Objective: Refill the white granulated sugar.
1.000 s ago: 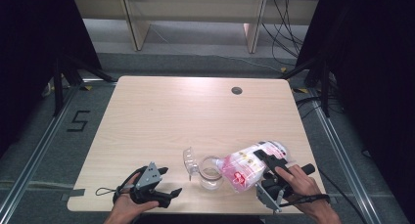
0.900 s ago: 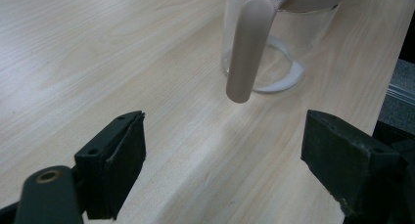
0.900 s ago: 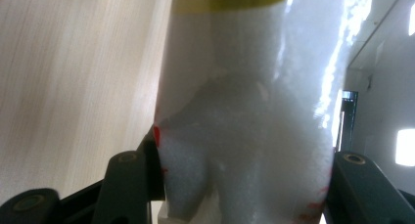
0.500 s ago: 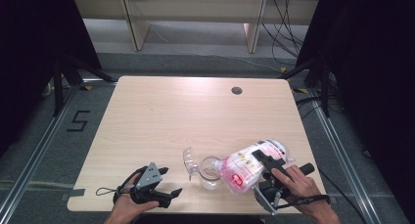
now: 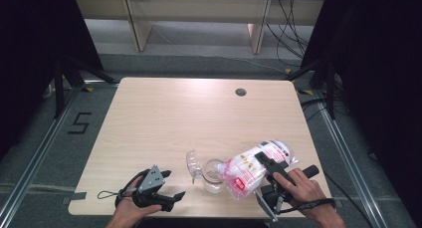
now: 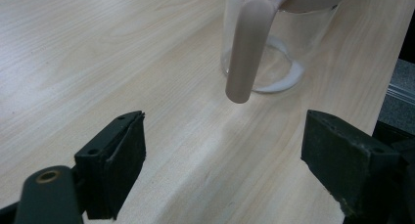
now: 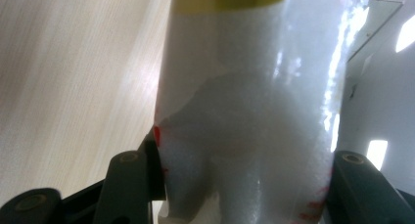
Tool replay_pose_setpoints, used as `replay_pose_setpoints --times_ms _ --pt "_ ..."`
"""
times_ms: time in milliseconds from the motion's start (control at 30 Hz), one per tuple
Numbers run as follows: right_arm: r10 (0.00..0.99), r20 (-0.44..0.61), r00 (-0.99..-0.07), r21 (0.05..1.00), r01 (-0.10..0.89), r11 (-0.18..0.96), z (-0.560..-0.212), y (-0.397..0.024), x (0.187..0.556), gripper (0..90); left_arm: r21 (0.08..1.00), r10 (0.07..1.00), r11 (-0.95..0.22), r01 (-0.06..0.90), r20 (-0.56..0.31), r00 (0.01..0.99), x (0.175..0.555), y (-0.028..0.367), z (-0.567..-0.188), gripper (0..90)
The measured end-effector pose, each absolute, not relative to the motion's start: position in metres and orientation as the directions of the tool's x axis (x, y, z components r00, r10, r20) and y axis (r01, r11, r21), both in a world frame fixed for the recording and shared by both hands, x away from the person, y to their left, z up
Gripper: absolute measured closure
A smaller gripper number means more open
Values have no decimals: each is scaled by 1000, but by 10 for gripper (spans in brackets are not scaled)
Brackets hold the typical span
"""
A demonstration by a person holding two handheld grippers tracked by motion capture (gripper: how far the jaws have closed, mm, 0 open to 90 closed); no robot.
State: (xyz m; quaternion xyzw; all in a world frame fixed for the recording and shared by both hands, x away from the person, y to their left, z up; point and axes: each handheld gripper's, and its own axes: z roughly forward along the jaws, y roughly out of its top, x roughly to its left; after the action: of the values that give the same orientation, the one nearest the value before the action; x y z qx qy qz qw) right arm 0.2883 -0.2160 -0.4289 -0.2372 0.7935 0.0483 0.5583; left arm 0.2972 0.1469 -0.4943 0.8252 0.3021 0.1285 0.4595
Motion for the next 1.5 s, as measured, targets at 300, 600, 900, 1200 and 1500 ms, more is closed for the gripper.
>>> replay_pose_setpoints --times_ms 300,600,900,1200,1500 --pt "-340 -906 -254 -218 -408 887 -428 -212 286 488 835 615 -400 378 -61 786 297 147 -494 163" --pt "-361 -898 -252 -239 -409 881 -430 -212 287 490 836 618 -395 381 -65 784 297 147 -494 163" --pt "-369 -898 -240 -250 -412 876 -430 -212 289 493 836 618 -394 381 -65 783 297 147 -494 163" --pt "-408 -885 -225 -286 -429 857 -428 -209 290 495 833 616 -403 379 -59 785 298 148 -494 163" --pt "-413 -884 -222 -293 -425 856 -427 -207 290 497 836 616 -400 375 -58 786 298 148 -494 164"
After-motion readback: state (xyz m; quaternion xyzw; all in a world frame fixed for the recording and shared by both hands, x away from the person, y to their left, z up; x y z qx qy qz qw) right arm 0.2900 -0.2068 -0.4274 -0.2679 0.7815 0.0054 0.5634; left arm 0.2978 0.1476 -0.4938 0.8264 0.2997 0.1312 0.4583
